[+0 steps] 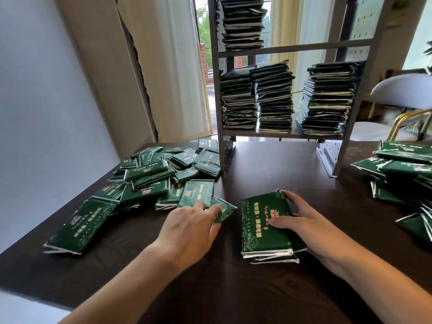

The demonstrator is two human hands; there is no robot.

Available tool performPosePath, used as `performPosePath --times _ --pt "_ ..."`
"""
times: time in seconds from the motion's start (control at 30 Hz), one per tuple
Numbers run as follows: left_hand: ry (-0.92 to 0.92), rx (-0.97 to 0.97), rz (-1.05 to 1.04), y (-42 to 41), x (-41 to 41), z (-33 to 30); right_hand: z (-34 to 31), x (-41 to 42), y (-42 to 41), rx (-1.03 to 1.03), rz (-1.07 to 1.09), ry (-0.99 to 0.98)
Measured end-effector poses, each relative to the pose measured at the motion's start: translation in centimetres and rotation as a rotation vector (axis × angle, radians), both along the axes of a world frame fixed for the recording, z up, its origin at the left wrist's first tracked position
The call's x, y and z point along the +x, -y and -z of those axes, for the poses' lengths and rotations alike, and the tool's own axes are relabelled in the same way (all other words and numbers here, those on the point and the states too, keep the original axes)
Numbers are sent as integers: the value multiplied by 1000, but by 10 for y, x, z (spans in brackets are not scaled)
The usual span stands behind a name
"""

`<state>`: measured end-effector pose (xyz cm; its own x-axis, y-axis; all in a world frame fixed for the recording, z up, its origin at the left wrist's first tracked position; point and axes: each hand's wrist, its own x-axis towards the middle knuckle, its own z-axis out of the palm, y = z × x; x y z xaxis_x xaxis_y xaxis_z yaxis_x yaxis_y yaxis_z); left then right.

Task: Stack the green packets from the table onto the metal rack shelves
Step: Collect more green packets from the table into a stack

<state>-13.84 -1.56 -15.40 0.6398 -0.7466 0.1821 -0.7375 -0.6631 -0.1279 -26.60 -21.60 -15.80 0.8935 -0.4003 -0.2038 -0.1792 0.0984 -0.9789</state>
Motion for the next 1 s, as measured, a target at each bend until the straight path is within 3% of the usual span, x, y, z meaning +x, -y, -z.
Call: performPosePath --times 0.27,0.6,0.77,0.83,1.0 --pt "49 -519 59 4 6 -5 -2 -1 1 22 -11 17" --pt "-143 -831 111 20 -20 -28 0 0 3 53 8 21" --pt "9 -990 186 27 -18 -33 2 1 4 67 -2 28" --pt "-91 -1014 233 28 -16 -31 2 1 4 56 -22 27" --pt "-679 -1010 232 30 -17 -21 -5 -1 3 115 -69 85"
